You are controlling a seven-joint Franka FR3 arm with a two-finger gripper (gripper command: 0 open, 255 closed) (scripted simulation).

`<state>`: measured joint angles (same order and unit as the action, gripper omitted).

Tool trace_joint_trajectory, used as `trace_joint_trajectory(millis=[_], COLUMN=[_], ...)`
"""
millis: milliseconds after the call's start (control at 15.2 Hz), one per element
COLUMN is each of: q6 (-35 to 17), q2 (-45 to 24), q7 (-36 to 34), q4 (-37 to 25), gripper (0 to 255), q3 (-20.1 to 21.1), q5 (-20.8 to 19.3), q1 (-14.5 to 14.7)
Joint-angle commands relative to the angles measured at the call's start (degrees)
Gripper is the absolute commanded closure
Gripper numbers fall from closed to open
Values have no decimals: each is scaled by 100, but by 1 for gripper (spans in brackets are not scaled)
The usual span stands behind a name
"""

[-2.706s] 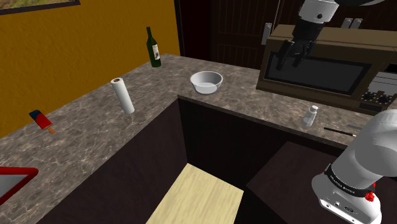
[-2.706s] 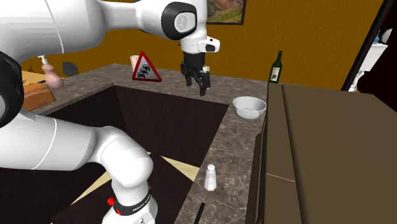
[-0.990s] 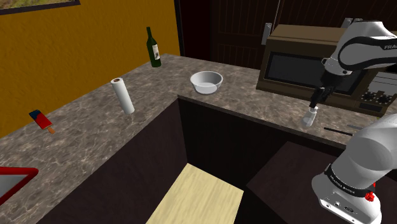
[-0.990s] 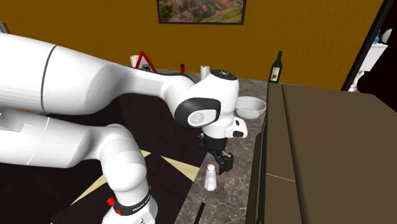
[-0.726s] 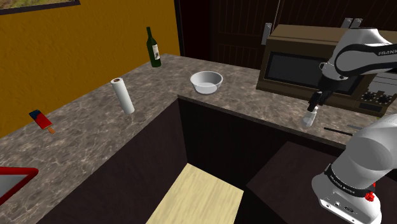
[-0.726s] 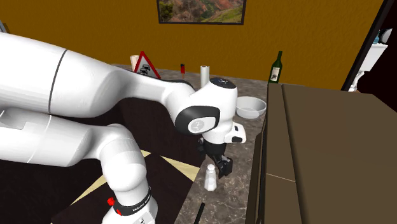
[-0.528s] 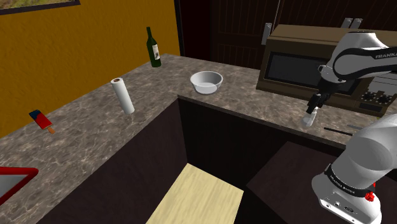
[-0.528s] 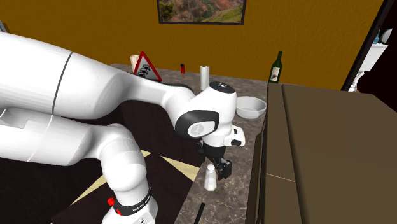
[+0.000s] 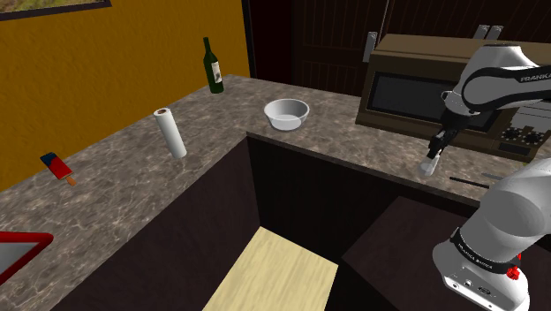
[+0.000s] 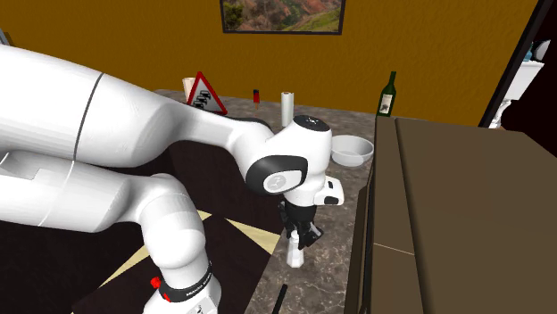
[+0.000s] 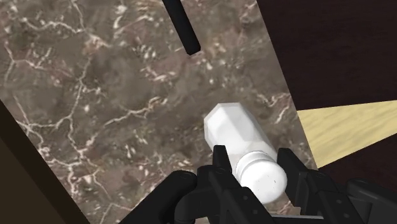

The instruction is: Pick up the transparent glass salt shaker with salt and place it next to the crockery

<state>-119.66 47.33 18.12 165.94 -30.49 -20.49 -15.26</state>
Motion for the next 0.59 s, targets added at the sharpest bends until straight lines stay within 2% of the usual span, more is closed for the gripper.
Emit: trace_joint_trajectory(millis=[0, 528], q6=[0, 102], q2=[-1, 53], q7=[0, -4], q4=[1, -48], gripper=[255, 255], q3=[-1, 35], q5=[-1, 26], q1=[-1, 3])
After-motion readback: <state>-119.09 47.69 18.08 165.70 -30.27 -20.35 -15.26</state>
